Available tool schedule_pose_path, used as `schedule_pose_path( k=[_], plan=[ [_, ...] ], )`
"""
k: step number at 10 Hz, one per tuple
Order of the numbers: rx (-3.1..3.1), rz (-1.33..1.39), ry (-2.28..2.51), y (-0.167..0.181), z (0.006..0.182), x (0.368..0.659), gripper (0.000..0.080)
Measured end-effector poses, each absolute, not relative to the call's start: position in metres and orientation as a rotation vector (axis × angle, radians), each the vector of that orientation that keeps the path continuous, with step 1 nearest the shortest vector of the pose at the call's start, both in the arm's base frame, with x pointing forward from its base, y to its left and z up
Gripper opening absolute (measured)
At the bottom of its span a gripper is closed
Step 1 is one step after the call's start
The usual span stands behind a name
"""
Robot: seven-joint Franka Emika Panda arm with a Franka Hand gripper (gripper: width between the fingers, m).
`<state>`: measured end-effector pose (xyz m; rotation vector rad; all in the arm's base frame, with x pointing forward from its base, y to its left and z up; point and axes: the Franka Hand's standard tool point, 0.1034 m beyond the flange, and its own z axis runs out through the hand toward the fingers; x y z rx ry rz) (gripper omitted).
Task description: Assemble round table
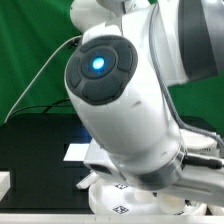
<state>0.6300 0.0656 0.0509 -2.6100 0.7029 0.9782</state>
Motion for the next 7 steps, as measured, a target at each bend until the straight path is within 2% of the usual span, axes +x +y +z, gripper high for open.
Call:
schedule_pose_path(
  k=[3, 5, 6, 7],
  plan=[
    [-2.639, 0.867, 0.567, 0.047, 0.11, 0.631, 0.0406],
    [-2.753, 0.607, 0.496, 0.04, 0.141, 0.639, 0.0406],
    [-2.789, 0.463, 0.524, 0.043, 0.146, 0.634, 0.0406],
    [-2.804, 0.399, 0.536, 0.044, 0.143, 0.631, 0.0406]
  ],
)
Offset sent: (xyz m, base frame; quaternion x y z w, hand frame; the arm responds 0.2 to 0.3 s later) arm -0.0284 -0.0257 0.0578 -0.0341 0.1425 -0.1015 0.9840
